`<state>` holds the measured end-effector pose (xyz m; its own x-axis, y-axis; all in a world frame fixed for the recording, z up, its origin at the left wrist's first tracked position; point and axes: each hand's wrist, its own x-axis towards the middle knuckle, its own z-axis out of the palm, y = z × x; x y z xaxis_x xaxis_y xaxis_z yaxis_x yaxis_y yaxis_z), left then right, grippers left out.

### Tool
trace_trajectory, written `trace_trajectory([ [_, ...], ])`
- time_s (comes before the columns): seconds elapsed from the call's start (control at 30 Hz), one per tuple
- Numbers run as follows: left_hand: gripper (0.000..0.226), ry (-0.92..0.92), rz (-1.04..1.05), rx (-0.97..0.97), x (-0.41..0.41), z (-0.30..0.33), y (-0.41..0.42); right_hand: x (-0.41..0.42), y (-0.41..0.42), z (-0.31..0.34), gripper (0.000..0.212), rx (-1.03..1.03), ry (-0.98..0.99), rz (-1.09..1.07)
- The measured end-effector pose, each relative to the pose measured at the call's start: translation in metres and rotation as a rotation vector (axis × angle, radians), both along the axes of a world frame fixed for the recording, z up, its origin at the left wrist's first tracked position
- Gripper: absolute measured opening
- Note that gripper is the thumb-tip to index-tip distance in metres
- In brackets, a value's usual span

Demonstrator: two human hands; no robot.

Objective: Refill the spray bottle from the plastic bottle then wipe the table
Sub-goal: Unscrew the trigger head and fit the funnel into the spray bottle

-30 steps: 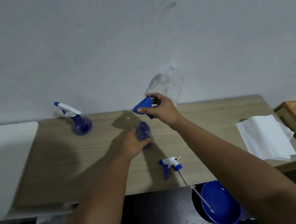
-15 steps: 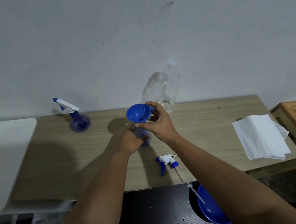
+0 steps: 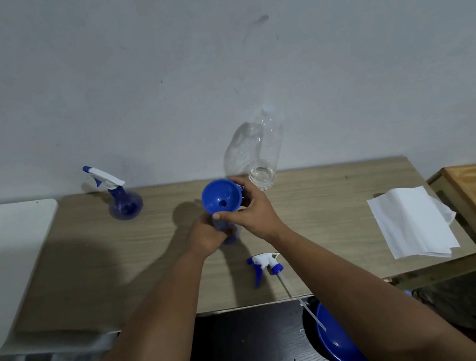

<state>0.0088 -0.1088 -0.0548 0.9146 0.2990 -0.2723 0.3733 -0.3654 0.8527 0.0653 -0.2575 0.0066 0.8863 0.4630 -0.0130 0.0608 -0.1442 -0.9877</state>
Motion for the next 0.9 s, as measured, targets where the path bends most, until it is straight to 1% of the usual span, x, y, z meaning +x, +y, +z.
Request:
trace_trajectory([
  [0.1,0.045,0.015,-0.009,-0.005,0.001,0.000,0.003,0.001,-0.001,0.001,0.085,-0.009,-0.007,0.018],
  [0.33,0.040,0.067,-0.036,-0.008,-0.008,-0.005,0.007,-0.004,-0.005,0.004,0.076,-0.014,-0.032,0.045],
  [0.47,0.038,0.033,-0.035,-0.042,-0.019,0.004,-0.003,-0.010,-0.009,0.000,0.083,-0.033,-0.011,0.077],
  [0.5,0.040,0.018,-0.036,-0.062,-0.023,0.006,-0.005,-0.011,-0.011,-0.001,0.088,-0.043,0.011,0.080],
  [0.53,0.047,0.000,-0.055,-0.082,-0.028,0.011,-0.006,-0.011,-0.013,0.000,0.093,-0.060,0.028,0.082],
  [0.6,0.069,0.036,-0.131,-0.065,-0.036,0.017,-0.002,-0.009,-0.019,0.006,0.097,-0.090,0.047,0.081],
  [0.63,0.075,0.092,-0.167,-0.029,-0.039,0.021,0.004,-0.005,-0.022,0.010,0.092,-0.082,0.061,0.063],
  [0.67,0.072,0.130,-0.183,0.018,-0.041,0.024,0.011,0.000,-0.026,0.016,0.082,-0.060,0.072,0.026],
  [0.73,0.055,0.162,-0.131,0.197,-0.041,0.034,0.033,0.015,-0.033,0.032,0.055,-0.033,0.030,-0.114],
  [0.77,0.054,0.182,-0.062,0.262,-0.036,0.035,0.046,0.023,-0.037,0.041,0.045,-0.036,-0.023,-0.205],
  [0.83,0.062,0.168,0.134,0.303,-0.018,0.052,0.064,0.043,-0.043,0.060,0.035,-0.043,-0.121,-0.355],
  [0.9,0.055,0.043,0.228,0.270,0.009,0.084,0.061,0.065,-0.046,0.080,0.034,-0.071,-0.179,-0.429],
])
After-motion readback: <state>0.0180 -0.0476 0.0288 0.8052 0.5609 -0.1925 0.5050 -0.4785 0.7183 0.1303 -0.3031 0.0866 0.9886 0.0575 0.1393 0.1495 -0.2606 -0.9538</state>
